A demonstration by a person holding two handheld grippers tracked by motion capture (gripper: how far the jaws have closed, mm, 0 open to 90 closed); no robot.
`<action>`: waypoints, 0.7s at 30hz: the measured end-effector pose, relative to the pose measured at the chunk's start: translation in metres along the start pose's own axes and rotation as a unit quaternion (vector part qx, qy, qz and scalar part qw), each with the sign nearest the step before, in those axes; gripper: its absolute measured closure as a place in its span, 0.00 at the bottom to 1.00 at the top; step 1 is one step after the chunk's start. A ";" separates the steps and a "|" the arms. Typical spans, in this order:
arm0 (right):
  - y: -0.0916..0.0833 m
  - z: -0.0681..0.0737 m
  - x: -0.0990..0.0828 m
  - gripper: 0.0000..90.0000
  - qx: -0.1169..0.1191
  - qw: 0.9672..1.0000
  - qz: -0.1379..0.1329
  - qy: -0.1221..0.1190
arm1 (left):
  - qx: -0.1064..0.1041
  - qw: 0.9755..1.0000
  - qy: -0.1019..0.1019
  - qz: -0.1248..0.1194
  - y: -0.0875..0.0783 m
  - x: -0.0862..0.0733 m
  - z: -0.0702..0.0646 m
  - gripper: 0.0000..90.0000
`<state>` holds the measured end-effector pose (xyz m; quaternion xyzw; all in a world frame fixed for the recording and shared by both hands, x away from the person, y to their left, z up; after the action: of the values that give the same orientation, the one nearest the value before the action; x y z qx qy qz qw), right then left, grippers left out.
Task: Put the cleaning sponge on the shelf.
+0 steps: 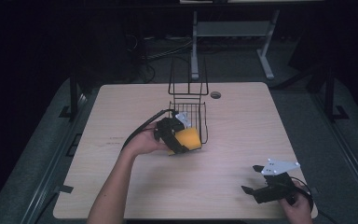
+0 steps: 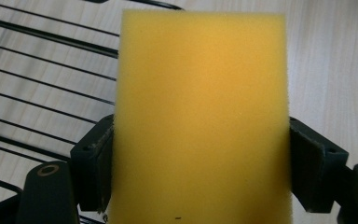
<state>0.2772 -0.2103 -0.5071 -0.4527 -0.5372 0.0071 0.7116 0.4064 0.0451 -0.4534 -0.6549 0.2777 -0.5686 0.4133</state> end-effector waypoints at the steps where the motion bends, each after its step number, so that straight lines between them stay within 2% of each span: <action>1: 0.000 0.000 0.000 0.15 0.000 1.000 0.000 -0.001 | 0.000 1.000 0.001 -0.001 0.001 0.000 0.002 0.24; 10: 0.000 0.000 -0.001 0.15 0.000 1.000 0.001 -0.002 | -0.001 1.000 -0.006 -0.001 0.005 -0.001 0.006 0.24; 14: 0.000 -0.001 -0.001 0.15 -0.001 1.000 0.003 -0.002 | -0.003 1.000 -0.004 -0.003 0.007 0.000 0.007 0.24; 18: 0.000 -0.001 -0.001 0.15 -0.001 1.000 0.003 -0.002 | -0.003 1.000 0.003 0.011 0.010 0.003 0.008 0.24; 21: 0.000 -0.001 -0.001 0.15 -0.001 1.000 0.003 -0.002 | -0.005 1.000 0.011 0.009 0.010 0.007 0.008 0.24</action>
<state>0.2777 -0.2121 -0.5078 -0.4551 -0.5374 0.0095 0.7099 0.4168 0.0363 -0.4587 -0.6481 0.2913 -0.5703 0.4120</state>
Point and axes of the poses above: each handheld gripper's, and its own axes: y roughly forward along the jaws, x roughly out of its top, z roughly to its left, the point moved 8 cm from there along y, roughly forward along the jaws, and after that the axes turned 2 degrees about -z, right-handed, at the moved point
